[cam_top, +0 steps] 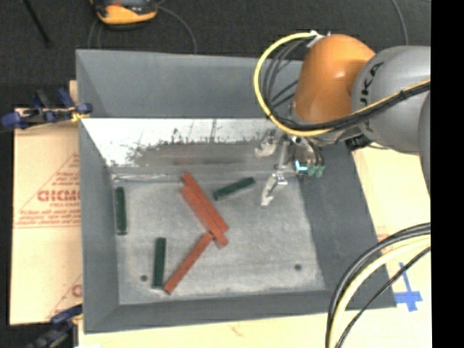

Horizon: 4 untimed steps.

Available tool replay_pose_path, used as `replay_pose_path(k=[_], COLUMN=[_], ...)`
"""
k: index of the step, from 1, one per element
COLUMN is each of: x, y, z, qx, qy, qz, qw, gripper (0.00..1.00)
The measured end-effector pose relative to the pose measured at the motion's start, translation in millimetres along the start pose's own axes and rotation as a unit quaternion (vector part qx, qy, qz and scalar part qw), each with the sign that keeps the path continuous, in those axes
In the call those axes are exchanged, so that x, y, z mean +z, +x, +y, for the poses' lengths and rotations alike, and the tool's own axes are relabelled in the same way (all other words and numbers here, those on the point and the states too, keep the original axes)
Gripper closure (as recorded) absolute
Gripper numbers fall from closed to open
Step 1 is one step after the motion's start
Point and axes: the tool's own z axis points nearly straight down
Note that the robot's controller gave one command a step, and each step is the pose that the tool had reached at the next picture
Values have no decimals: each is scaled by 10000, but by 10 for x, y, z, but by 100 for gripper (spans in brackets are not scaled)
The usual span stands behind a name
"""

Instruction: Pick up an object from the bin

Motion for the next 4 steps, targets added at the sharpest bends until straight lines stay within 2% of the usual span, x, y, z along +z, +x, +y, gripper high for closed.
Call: replay_pose_path(k=[1,2,3,4], x=[-54,464,668,667], y=[-17,44,-67,-67], z=[-1,-29,338,338], qx=[-1,-221,-260,-261], qy=[3,11,-5,-5], qz=[-42,-74,-53,-53], qw=[10000,9997,9996,9996], gripper=[0,0,100,100])
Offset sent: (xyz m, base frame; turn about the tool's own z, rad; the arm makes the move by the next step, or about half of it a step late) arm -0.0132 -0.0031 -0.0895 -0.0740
